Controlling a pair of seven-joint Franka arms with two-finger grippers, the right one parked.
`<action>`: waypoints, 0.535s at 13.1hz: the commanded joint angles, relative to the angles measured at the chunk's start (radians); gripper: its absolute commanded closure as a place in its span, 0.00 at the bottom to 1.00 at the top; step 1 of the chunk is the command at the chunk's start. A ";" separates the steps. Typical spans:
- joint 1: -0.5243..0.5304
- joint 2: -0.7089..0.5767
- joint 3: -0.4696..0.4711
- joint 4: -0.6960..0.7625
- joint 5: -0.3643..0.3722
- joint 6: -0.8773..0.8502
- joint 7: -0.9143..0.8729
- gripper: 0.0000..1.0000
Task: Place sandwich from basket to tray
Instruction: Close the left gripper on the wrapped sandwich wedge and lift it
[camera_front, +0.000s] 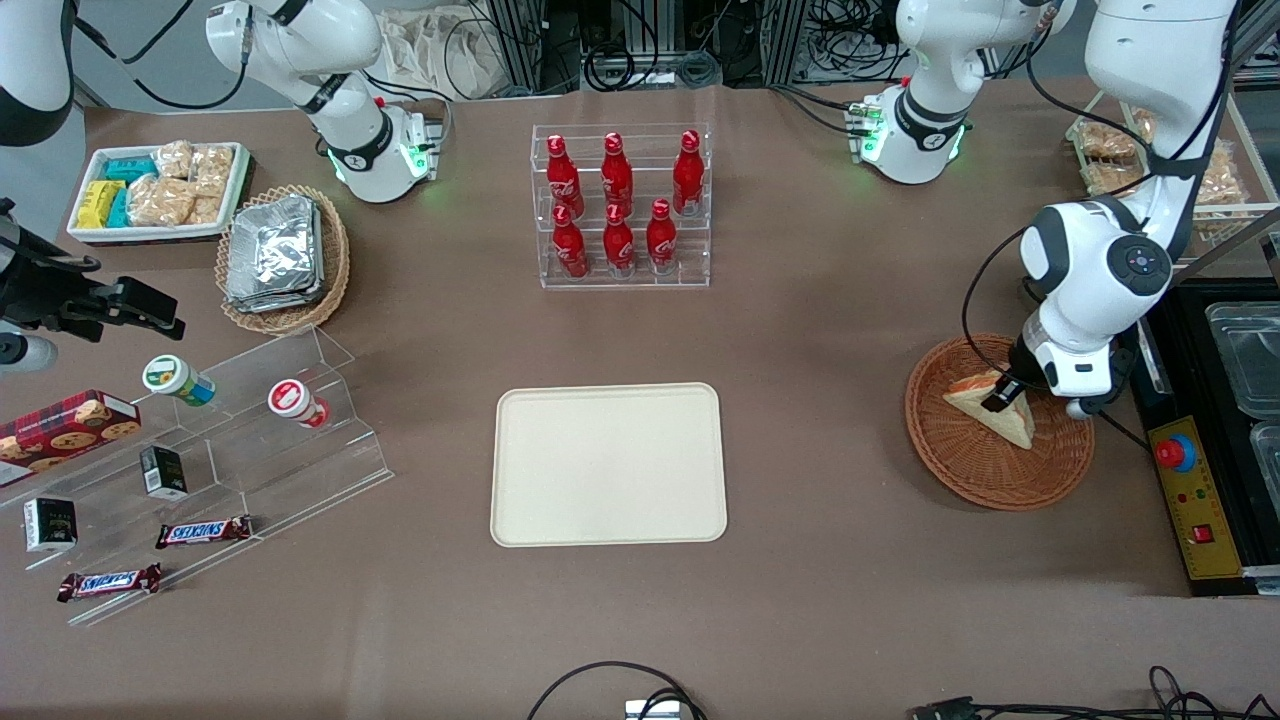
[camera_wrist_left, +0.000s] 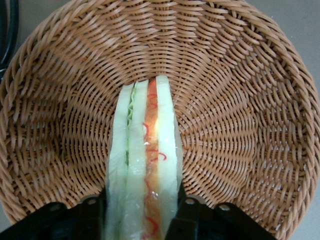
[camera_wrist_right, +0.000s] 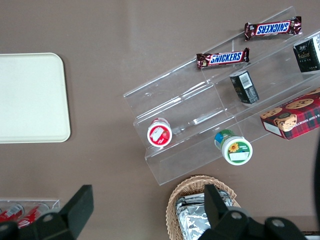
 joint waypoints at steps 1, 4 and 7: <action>-0.005 0.000 -0.004 -0.010 0.016 0.019 0.040 0.80; -0.005 -0.039 -0.008 -0.007 0.015 -0.025 0.115 0.85; -0.025 -0.151 -0.014 0.005 0.028 -0.154 0.209 0.85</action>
